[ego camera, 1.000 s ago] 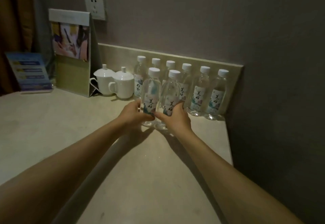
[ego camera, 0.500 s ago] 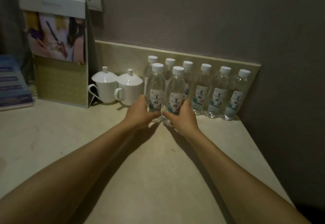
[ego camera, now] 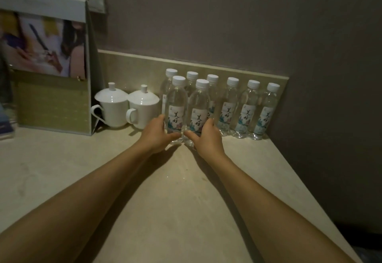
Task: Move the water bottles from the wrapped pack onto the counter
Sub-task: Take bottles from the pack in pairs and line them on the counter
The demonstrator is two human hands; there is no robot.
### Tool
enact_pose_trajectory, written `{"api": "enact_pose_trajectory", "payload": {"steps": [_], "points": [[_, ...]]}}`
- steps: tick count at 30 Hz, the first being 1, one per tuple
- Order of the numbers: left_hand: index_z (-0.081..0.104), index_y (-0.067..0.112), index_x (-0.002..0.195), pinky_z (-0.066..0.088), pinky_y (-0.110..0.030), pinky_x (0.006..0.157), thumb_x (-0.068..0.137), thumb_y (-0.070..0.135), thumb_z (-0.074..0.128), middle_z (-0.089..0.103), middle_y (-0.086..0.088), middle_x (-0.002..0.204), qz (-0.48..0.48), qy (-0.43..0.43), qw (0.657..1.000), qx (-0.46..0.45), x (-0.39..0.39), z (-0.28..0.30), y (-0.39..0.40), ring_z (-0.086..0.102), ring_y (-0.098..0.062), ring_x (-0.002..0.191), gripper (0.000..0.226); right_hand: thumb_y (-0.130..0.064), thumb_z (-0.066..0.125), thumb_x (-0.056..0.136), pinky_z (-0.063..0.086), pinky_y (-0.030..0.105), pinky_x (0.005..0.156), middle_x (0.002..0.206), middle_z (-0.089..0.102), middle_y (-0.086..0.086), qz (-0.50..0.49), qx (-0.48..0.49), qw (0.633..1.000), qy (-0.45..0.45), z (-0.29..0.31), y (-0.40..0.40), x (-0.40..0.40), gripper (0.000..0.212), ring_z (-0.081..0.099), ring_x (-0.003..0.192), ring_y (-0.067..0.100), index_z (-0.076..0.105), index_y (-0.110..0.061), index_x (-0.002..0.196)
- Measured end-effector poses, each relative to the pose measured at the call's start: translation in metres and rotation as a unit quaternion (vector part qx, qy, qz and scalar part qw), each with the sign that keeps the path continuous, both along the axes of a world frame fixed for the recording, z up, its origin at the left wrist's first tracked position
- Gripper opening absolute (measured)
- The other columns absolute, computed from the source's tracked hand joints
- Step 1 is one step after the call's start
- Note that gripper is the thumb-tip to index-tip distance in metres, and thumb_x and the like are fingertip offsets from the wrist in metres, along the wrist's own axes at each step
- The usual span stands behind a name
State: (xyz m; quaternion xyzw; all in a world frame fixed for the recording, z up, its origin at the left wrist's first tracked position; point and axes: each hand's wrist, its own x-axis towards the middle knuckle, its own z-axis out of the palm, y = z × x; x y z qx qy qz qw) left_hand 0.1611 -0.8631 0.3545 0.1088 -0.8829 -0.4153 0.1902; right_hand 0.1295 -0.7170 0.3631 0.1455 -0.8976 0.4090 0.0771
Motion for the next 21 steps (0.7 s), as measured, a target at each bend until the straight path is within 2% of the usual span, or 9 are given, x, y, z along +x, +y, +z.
{"api": "enact_pose_trajectory", "payload": {"steps": [2,8,17,21], "points": [[0.052,0.017,0.126,0.048,-0.023,0.075,0.079,0.023,0.078,0.064,-0.004,0.123,0.012,0.012,1.000,0.004,0.001,-0.001,0.002,0.062,-0.021,0.112,0.054,-0.038,0.071,0.084,0.051,0.047,0.098,0.136,0.048,0.012,0.007,-0.020,1.000,-0.009,0.000,0.001,0.000,0.065,0.052,0.124,0.029,0.036,-0.009,0.131],[0.048,0.013,0.118,0.056,-0.032,0.085,0.081,0.025,0.076,0.062,-0.008,0.122,0.062,0.042,0.997,-0.009,-0.001,-0.006,0.012,0.063,-0.024,0.113,0.048,-0.033,0.067,0.087,0.045,0.049,0.104,0.145,0.039,0.013,-0.022,-0.006,1.000,0.012,0.000,-0.005,-0.002,0.072,0.044,0.132,0.031,0.025,-0.009,0.141],[0.052,0.013,0.120,0.054,-0.035,0.089,0.080,0.030,0.077,0.056,-0.005,0.118,0.074,0.060,0.992,-0.078,-0.005,-0.006,0.009,0.057,-0.020,0.108,0.050,-0.031,0.067,0.088,0.047,0.042,0.099,0.140,0.042,0.014,-0.022,0.012,0.999,0.036,-0.002,-0.007,-0.009,0.064,0.048,0.127,0.032,0.030,-0.009,0.135],[0.052,0.013,0.121,0.054,-0.035,0.090,0.081,0.029,0.076,0.057,-0.006,0.119,0.074,0.047,0.992,-0.088,-0.006,-0.005,0.009,0.058,-0.021,0.109,0.049,-0.032,0.067,0.088,0.048,0.046,0.100,0.140,0.042,0.014,-0.020,0.009,0.999,0.035,0.000,-0.005,-0.010,0.064,0.047,0.127,0.032,0.030,-0.008,0.136]]}}
